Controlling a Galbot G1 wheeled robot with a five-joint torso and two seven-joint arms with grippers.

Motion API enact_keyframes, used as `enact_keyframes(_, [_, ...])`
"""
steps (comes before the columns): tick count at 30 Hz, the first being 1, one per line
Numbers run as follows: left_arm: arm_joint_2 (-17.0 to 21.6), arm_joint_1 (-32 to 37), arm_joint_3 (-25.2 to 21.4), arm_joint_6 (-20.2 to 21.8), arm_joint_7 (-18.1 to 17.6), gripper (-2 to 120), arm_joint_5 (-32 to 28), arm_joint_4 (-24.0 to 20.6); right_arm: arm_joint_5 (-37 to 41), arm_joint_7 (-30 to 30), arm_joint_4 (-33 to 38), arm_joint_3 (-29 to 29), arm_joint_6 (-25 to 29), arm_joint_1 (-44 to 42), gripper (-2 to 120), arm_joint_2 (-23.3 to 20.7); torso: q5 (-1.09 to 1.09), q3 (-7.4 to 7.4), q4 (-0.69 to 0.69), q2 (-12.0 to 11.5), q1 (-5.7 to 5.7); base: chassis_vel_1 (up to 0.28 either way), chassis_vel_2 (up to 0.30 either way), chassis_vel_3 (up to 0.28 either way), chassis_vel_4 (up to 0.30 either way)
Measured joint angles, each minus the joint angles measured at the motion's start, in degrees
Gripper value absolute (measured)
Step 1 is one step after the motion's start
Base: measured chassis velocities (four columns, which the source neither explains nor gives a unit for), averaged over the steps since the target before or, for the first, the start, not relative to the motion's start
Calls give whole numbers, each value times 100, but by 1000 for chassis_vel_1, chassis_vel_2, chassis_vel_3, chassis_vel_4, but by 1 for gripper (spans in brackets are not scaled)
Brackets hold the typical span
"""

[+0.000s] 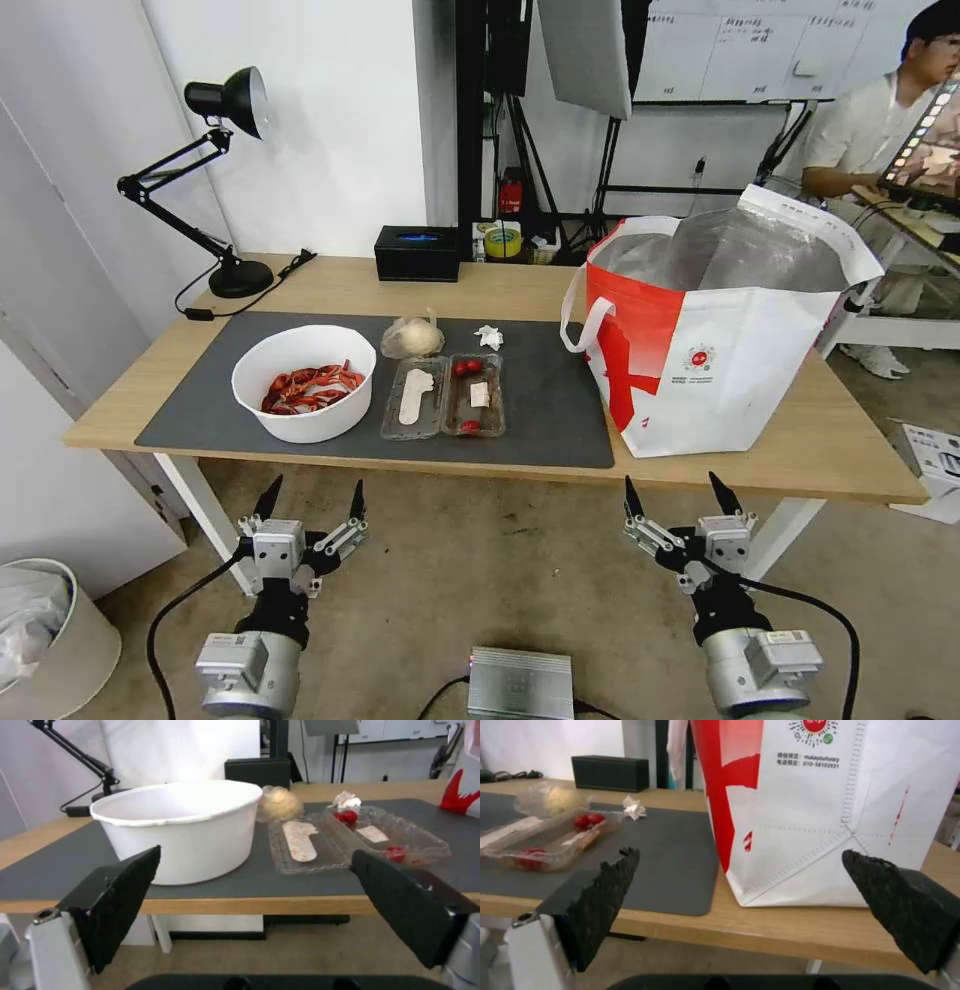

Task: Pick up the trash from the table and place it into the takeout bag.

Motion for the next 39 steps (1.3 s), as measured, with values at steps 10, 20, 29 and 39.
enact_keyframes(10, [0, 0, 0, 0, 0, 100, 0, 0, 0, 0, 0, 0, 0, 0, 100, 0, 0, 0, 0, 0, 0, 0, 0, 0, 0])
enact_keyframes(20, [0, 0, 0, 0, 0, 100, 0, 0, 0, 0, 0, 0, 0, 0, 100, 0, 0, 0, 0, 0, 0, 0, 0, 0, 0])
enact_keyframes(29, [80, -32, -136, -81, 44, 100, -267, 155, 182, 101, -104, 129, 0, -17, 100, -246, 0, 0, 0, 0, 0, 0, 0, 0, 0])
enact_keyframes(39, [611, -222, -934, -749, 620, 100, -2029, 1117, 1416, 748, -729, 989, 145, -158, 100, -1720, -2, 1, 0, -1, 1, 0, 0, 0, 0])
